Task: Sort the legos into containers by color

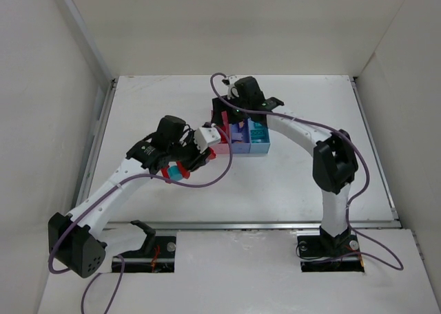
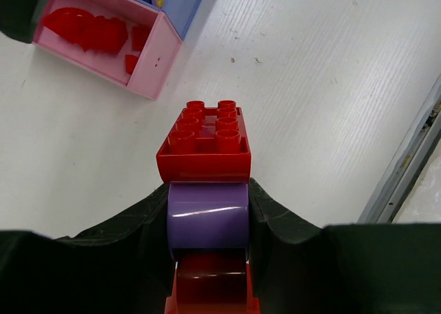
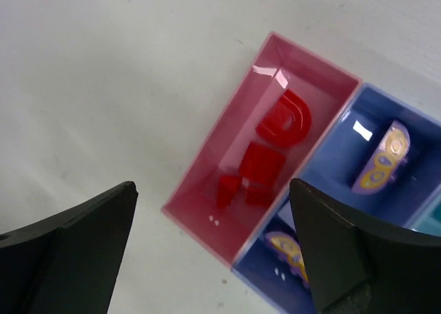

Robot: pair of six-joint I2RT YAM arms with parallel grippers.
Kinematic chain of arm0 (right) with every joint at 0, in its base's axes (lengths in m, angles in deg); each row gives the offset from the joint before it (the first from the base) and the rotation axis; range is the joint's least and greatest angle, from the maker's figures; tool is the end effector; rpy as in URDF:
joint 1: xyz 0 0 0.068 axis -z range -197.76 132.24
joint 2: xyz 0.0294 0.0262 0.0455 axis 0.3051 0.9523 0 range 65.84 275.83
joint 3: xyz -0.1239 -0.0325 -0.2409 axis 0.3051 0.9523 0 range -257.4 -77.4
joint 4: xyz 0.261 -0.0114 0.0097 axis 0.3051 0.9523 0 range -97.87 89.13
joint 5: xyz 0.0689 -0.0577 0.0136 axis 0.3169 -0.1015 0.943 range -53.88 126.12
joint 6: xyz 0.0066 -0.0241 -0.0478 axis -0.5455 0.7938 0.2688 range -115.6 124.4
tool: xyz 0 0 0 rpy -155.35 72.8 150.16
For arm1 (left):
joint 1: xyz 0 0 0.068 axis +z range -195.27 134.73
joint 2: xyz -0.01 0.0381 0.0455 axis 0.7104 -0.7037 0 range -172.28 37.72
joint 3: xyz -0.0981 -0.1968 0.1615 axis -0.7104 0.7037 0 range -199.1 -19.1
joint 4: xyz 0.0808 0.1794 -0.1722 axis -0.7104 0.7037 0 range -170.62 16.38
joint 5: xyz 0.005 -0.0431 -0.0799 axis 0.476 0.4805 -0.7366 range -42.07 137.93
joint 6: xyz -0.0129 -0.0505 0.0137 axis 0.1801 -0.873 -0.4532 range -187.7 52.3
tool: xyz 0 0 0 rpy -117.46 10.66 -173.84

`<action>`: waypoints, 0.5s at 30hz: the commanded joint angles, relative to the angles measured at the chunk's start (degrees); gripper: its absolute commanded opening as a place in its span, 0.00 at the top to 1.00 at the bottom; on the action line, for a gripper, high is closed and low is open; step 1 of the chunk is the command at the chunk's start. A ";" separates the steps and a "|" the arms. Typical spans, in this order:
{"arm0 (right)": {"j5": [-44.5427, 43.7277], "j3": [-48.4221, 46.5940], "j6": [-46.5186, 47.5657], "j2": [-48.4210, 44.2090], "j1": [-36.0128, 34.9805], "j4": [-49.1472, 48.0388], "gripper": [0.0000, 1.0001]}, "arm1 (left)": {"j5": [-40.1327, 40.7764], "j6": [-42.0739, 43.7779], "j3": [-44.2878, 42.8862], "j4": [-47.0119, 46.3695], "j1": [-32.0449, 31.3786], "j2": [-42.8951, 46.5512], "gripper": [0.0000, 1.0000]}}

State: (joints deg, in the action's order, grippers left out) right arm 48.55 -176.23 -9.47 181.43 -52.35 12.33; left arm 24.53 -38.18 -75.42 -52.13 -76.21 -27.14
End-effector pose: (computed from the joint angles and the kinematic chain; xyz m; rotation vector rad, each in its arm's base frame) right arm 0.3848 0.2747 0.2731 -0.5337 2.2280 0.6955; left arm 0.2022 -0.1376 0.3113 1.2934 1.7723 -0.4654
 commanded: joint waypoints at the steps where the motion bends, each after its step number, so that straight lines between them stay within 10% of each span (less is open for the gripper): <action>1: 0.58 3.53 5.85 -9.92 -0.57 -3.58 0.03 | -2.43 0.97 -0.64 -1.34 0.44 0.52 1.00; 10: 32.55 30.05 37.84 -34.61 0.22 -10.53 0.07 | -12.72 9.14 -7.75 3.23 0.44 -3.34 1.00; 15: 36.35 33.52 45.07 -37.28 -2.94 -11.07 0.17 | -18.34 11.44 -12.23 7.28 0.44 -7.29 1.00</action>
State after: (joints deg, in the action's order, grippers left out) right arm 77.75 -144.10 27.38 143.46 -53.75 4.36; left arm 12.71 -29.86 -83.79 -47.60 -75.90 -33.83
